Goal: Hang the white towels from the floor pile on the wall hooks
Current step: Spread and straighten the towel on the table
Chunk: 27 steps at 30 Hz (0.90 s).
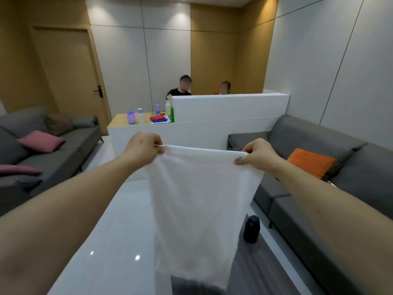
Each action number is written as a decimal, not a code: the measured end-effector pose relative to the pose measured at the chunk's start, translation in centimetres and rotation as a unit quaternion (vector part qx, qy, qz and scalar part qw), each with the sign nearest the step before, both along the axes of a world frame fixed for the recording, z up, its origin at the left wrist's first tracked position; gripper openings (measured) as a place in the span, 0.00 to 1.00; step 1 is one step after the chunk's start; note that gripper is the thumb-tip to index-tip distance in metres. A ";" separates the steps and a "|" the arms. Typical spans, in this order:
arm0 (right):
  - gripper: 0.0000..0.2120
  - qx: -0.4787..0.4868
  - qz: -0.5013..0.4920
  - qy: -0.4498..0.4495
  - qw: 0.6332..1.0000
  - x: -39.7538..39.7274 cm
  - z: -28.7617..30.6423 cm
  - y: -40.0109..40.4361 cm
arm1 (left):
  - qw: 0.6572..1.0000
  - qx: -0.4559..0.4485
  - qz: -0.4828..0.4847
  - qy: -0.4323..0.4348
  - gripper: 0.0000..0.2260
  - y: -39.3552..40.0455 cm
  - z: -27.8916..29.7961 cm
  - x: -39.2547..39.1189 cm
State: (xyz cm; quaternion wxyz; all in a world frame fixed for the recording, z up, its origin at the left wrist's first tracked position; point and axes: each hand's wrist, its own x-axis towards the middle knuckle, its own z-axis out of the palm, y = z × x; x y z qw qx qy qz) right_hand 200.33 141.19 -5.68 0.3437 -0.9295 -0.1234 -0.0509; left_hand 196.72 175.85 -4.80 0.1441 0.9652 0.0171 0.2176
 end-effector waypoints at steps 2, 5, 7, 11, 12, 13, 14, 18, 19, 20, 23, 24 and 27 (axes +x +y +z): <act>0.20 -0.005 -0.020 -0.007 1.000 2.7 -0.3 1.2 | 1.000 0.013 0.026 -0.011 0.06 1.6 -0.2 1.9; 0.12 -0.035 -0.059 -0.028 0.997 7.4 -0.6 3.6 | 0.999 0.025 0.043 -0.012 0.07 4.1 -0.9 5.6; 0.10 -0.063 -0.076 -0.034 0.995 10.8 -0.8 5.5 | 0.999 0.032 0.043 -0.009 0.06 5.6 -1.6 8.7; 0.06 -0.092 -0.117 -0.043 0.988 17.8 -1.0 9.1 | 0.999 0.037 0.028 0.013 0.06 8.8 -2.6 15.5; 0.05 -0.092 -0.128 -0.051 0.986 19.4 -1.0 9.9 | 0.999 0.036 0.028 0.017 0.06 9.6 -2.7 17.1; 0.05 -0.088 -0.139 -0.059 0.985 20.9 -0.8 10.6 | 0.999 0.030 0.030 0.017 0.06 10.4 -2.7 18.7; 0.05 -0.080 -0.147 -0.066 0.984 22.2 -0.7 11.2 | 0.999 0.022 0.035 0.015 0.06 11.0 -2.6 20.1; 0.08 -0.076 -0.159 -0.108 0.978 26.1 0.0 12.5 | 0.998 0.023 0.051 -0.019 0.08 12.2 -1.9 24.2; 0.10 -0.077 -0.162 -0.118 0.977 26.6 0.1 12.6 | 0.998 0.025 0.051 -0.030 0.08 12.2 -1.7 24.8; 0.11 -0.073 -0.165 -0.127 0.975 26.9 0.2 12.6 | 0.998 0.024 0.049 -0.038 0.08 12.1 -1.5 25.3; 0.12 -0.049 -0.172 -0.143 0.973 27.1 0.3 11.7 | 0.998 0.016 0.032 -0.060 0.07 11.5 -1.3 25.8; 0.13 -0.042 -0.173 -0.144 0.973 27.0 0.1 11.1 | 0.997 0.016 0.026 -0.066 0.07 11.1 -1.3 25.8; 0.13 -0.025 -0.161 -0.145 0.976 26.2 -1.0 9.1 | 0.997 0.018 0.020 -0.074 0.06 9.3 -1.9 24.9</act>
